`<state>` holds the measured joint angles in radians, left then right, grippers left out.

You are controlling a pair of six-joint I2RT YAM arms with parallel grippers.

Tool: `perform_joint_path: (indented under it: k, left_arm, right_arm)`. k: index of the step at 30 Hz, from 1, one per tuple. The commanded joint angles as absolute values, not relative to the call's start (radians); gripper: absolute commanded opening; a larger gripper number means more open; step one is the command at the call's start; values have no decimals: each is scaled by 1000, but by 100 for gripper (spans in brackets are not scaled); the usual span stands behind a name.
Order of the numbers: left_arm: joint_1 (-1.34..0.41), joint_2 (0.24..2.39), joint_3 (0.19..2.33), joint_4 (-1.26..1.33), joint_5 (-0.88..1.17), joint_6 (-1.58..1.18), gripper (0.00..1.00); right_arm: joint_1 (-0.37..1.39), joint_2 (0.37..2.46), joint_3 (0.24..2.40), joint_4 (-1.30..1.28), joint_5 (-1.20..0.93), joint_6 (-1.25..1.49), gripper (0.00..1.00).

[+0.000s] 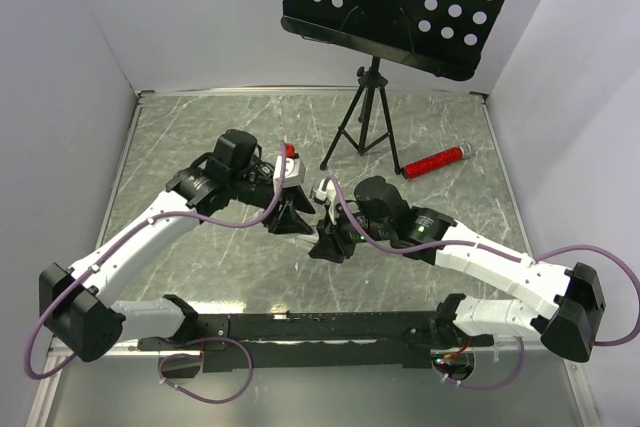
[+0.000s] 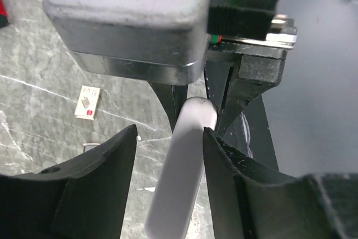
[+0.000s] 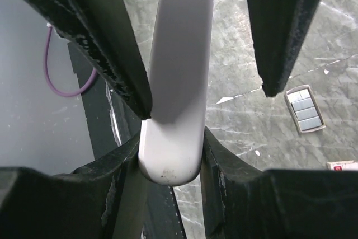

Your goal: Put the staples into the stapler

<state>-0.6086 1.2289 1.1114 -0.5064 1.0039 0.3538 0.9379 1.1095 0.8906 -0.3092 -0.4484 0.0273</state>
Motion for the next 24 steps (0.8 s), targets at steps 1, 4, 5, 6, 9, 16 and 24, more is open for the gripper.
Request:
perform_joint_path:
  k: [1, 4, 5, 6, 9, 16, 24]
  left_arm:
    - [-614, 1259, 1173, -606, 1078, 462, 56]
    - [-614, 1278, 1189, -652, 1104, 489, 57]
    - [-614, 1282, 1193, -658, 1106, 494, 57]
    - [-612, 1285, 1195, -663, 1109, 497, 57]
    - [-615, 1285, 1193, -666, 1126, 500, 57]
    - [-624, 1269, 1169, -617, 1120, 468, 53]
    - [-647, 1304, 1192, -681, 1089, 505, 50]
  right_arm:
    - [934, 1109, 956, -275, -471, 9, 0]
    - [933, 1118, 962, -278, -471, 9, 0]
    - [933, 1120, 963, -276, -471, 9, 0]
    - [931, 1118, 963, -275, -472, 9, 0]
    - [933, 1120, 962, -267, -477, 9, 0]
    - [931, 1126, 966, -259, -483, 12, 0]
    - [930, 1132, 968, -245, -491, 20, 0]
